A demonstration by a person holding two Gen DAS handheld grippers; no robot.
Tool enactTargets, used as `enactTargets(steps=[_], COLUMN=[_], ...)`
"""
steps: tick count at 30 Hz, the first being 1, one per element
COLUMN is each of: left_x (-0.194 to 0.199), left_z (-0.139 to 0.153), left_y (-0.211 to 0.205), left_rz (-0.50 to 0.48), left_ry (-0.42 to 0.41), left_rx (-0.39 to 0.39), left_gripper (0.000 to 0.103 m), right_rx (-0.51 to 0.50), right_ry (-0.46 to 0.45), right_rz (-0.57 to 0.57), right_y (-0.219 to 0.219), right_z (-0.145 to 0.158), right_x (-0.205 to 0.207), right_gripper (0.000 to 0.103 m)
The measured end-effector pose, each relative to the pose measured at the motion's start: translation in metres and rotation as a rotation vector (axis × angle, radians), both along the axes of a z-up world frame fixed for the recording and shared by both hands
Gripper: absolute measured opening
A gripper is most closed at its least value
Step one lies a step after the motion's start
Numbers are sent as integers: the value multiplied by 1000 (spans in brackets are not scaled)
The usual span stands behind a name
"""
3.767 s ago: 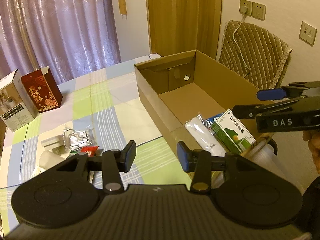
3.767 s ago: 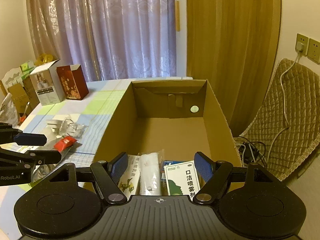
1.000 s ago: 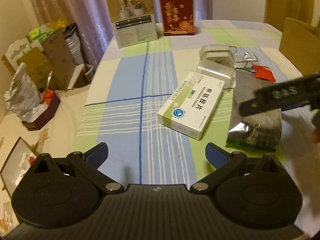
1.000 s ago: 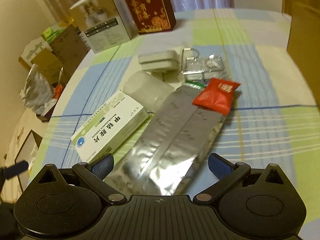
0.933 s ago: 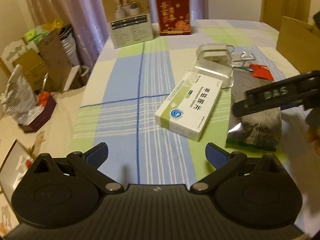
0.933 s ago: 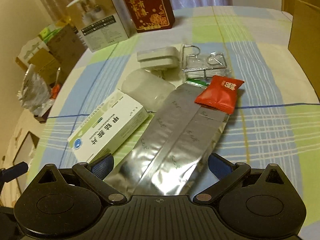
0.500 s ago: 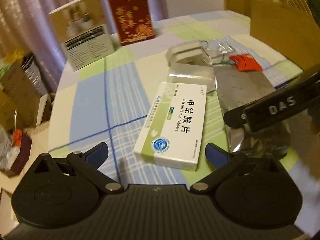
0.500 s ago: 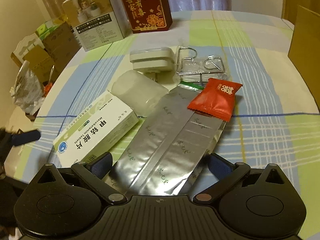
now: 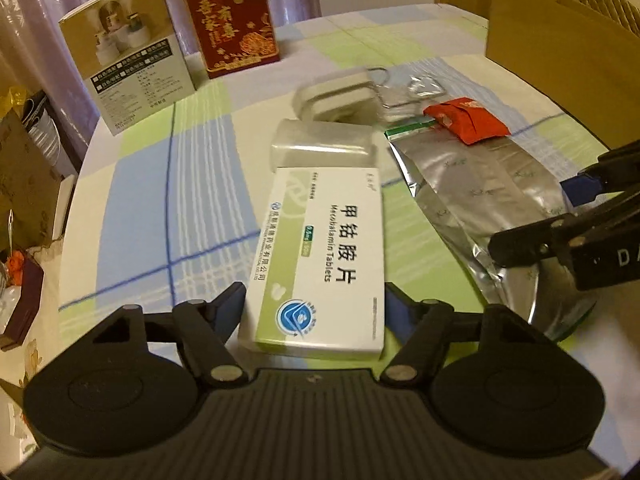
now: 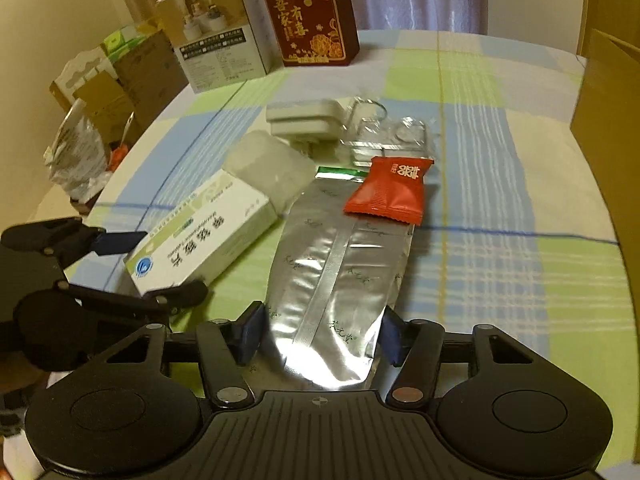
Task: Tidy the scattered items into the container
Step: 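Grasp the white tablet box with the left tool while the right tool grasps the foil pouch, then lift and carry the tablet box and foil pouch over the cardboard box with both tools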
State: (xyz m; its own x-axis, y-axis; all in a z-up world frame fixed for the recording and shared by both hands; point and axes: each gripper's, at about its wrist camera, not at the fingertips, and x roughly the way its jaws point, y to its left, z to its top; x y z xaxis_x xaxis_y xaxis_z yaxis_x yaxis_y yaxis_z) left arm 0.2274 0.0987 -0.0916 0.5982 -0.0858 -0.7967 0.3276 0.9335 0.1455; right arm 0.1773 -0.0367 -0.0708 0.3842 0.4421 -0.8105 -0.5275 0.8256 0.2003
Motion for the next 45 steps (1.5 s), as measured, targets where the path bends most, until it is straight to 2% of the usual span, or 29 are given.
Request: enactTargets(steps=[8,14,15,16,17,18,22,29,31,32,33,38,42,45], left_x=[-65,-106,-111,-117,-121,-124,-123,-107,-106,-106,-106,-107,-109,-109], left_z=[19,25,24,24,23,22,20,15,12,10,9,9,12,11], left_y=[-46,-80,-84,-89,-94,-97,-100,-97,-99,-99,-100,-99,-93,-90], left_rz=[-15,3,5,4,3,5,32,70,61,56,51,48,72,85], left_ry=[85,121,124,121,115,108,98,81,89,95,100,93,86,94], left_rx=[-6,-46,-51,-45,-30,-17,-13,-27,-27,-29,-32,-38,-43,-40], left_gripper=[68,68,69,71,78,83,86,85,80,72,69,68,68,68], right_rx=[-97,-122,-121,-126,-124,-116,-102,-113,-135,-139,-142,-161,-125,-168], right_ry=[2,23,23,11,-2,-8,-2,-4,-11,-15,-16,-7,-61,14], right_rz=[131,125,119,106,99,97,74,46,50,52,54,79,108,172], right_y=[-66,-119,-124,-129,-132,-134,-131,-119,-118,-119,-119,-109,-97,-91], right_z=[7,9,9,10,10,11,6,-2,-3,-3,-1,6,26,20], right_x=[-51,-85,-89,-93,-96,-97,-96,-87,-86,-87,-86,-73,-59,-56], right_gripper=[61,62,65,81,91,92,92,91,77,74,70,63,63,63])
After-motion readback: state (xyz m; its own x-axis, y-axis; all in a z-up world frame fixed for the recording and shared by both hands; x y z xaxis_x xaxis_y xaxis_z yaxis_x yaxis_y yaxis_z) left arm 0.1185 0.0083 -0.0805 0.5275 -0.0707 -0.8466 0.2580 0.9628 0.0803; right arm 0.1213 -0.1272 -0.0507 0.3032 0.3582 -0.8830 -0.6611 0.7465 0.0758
